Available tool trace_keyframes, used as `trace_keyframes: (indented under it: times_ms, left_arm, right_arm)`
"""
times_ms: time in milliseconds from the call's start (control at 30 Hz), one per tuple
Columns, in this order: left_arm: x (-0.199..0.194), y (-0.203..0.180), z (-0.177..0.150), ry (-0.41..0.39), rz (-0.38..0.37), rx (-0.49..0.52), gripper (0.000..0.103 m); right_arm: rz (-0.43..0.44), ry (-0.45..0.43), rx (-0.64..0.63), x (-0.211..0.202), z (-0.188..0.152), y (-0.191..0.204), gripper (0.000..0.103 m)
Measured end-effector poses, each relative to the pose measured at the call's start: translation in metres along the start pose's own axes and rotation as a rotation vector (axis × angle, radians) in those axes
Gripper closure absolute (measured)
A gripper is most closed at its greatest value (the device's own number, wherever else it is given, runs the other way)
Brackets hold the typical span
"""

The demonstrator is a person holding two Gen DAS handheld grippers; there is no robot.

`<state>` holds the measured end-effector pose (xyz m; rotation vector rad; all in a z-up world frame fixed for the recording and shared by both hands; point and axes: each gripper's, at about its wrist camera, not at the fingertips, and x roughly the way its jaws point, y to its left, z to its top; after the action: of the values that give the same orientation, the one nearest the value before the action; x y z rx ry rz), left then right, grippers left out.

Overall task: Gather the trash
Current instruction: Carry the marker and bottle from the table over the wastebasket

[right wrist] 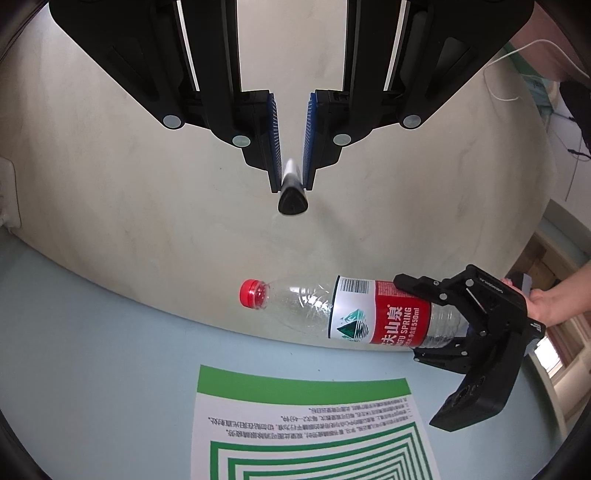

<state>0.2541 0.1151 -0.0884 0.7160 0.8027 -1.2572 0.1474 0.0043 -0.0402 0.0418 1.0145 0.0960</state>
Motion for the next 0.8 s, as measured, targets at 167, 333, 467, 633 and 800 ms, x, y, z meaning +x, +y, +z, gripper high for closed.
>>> trace_keyframes:
  times_ms: [167,333,467,633,800]
  left_arm:
    - [-0.039,0.001,-0.022,-0.014,0.07,-0.03,0.042]
    - [-0.072,-0.013,-0.039,-0.025,0.161,-0.094,0.042]
    - [-0.092,-0.035,-0.059,-0.024,0.241,-0.172,0.042]
    - [-0.11,-0.068,-0.088,-0.026,0.325,-0.298,0.042]
    - [-0.13,-0.114,-0.129,-0.051,0.403,-0.471,0.042]
  right_arm:
    - [0.043,-0.03,-0.07,-0.015,0.009,0.014,0.091]
    - [0.112,-0.053,-0.163,-0.03,0.014,0.027,0.091]
    - [0.185,-0.066,-0.259,-0.04,0.016,0.037,0.091]
    - [0.281,-0.073,-0.381,-0.052,0.01,0.052,0.092]
    - [0.393,-0.051,-0.519,-0.06,-0.004,0.082,0.092]
